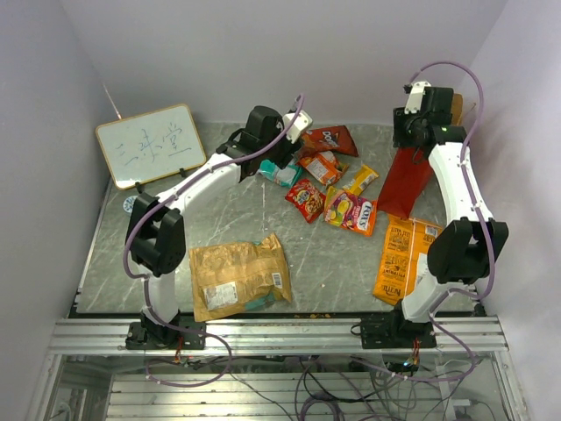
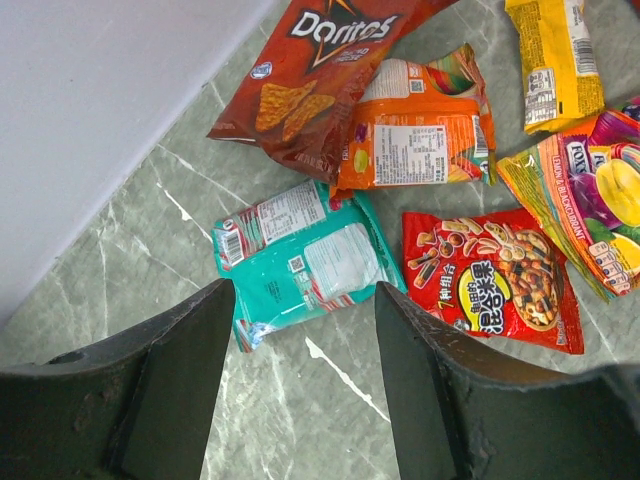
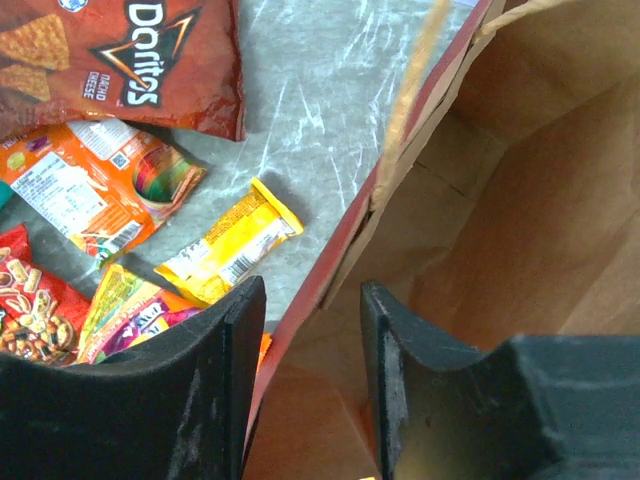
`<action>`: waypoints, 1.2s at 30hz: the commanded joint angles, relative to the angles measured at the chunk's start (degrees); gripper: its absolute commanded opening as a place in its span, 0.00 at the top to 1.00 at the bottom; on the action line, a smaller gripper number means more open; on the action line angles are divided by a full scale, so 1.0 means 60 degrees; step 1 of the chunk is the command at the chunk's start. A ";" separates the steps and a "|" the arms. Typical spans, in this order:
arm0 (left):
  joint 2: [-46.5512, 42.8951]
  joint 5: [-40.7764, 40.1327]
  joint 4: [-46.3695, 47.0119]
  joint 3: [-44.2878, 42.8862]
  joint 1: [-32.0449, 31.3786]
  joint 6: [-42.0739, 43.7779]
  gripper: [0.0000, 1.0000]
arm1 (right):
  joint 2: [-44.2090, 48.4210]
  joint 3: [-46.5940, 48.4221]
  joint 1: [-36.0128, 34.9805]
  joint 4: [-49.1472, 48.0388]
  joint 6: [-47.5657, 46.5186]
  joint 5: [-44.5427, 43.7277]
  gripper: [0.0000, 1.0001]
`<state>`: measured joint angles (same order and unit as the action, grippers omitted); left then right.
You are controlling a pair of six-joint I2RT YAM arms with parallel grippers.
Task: Place the snacks into the paper bag
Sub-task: Move the paper bag to the center of the board, then pick up the paper bag from the center of the board, then place the paper bag at the center of the board.
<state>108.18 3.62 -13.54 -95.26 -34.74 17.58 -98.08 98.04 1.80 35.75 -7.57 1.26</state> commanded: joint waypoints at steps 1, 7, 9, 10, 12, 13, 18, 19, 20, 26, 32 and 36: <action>-0.0261 -0.0006 0.0215 -0.0003 0.0005 -0.0094 0.31 | 0.0225 -0.0241 -0.0053 -0.0441 0.0455 -0.0195 0.61; -0.0356 -0.0236 0.0347 0.0106 0.0004 -0.0127 0.31 | 0.0683 -0.0418 -0.0060 -0.0645 0.0392 0.0005 0.92; -0.0445 -0.0380 0.0381 0.0198 0.0004 -0.0217 0.31 | 0.0730 -0.0302 -0.0063 -0.0542 0.0332 -0.0092 1.00; -0.0508 -0.0469 0.0395 0.0247 0.0004 -0.0244 0.31 | 0.0794 -0.0232 -0.0066 -0.0526 0.0280 -0.0180 1.00; -0.0659 -0.0660 0.0396 0.0305 0.0004 -0.0315 0.31 | 0.1013 -0.0077 -0.0066 -0.0507 0.0135 -0.0331 1.00; -0.0745 -0.0744 0.0373 0.0306 0.0004 -0.0364 0.31 | 0.1117 0.0061 -0.0066 -0.0463 0.0043 -0.0389 1.00; -0.1260 -0.1160 0.0306 0.0300 0.0198 -0.0980 0.31 | 0.1297 0.1381 -0.0238 0.0363 -0.0410 0.0008 1.00; -0.1420 -0.1229 0.0348 0.0336 0.0325 -0.1253 0.30 | 0.1328 0.1622 -0.0337 0.0537 -0.0452 0.0117 1.00; -0.1520 -0.1196 0.0357 0.0372 0.0498 -0.1564 0.30 | 0.1365 0.1788 -0.0477 0.0577 -0.0505 0.0183 1.00; -0.2025 -0.0642 -0.0314 0.0184 0.1887 -0.2974 0.30 | 0.1473 0.2241 -0.1975 0.0485 -0.0449 0.0424 1.00; -0.2788 -0.0820 -0.1295 0.0226 0.3042 -0.2781 0.24 | 0.1310 0.1810 -0.4552 -0.0284 -0.0483 -0.0488 1.00; -0.3635 -0.1002 -0.1556 0.0691 0.3660 -0.2708 0.16 | 0.1248 0.1220 -0.6122 -0.1137 -0.0487 -0.1215 1.00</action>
<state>92.71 -1.23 -19.99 -92.77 -15.03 1.87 -90.28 108.14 -28.08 34.83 -10.11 -1.43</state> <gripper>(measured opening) 0.804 0.006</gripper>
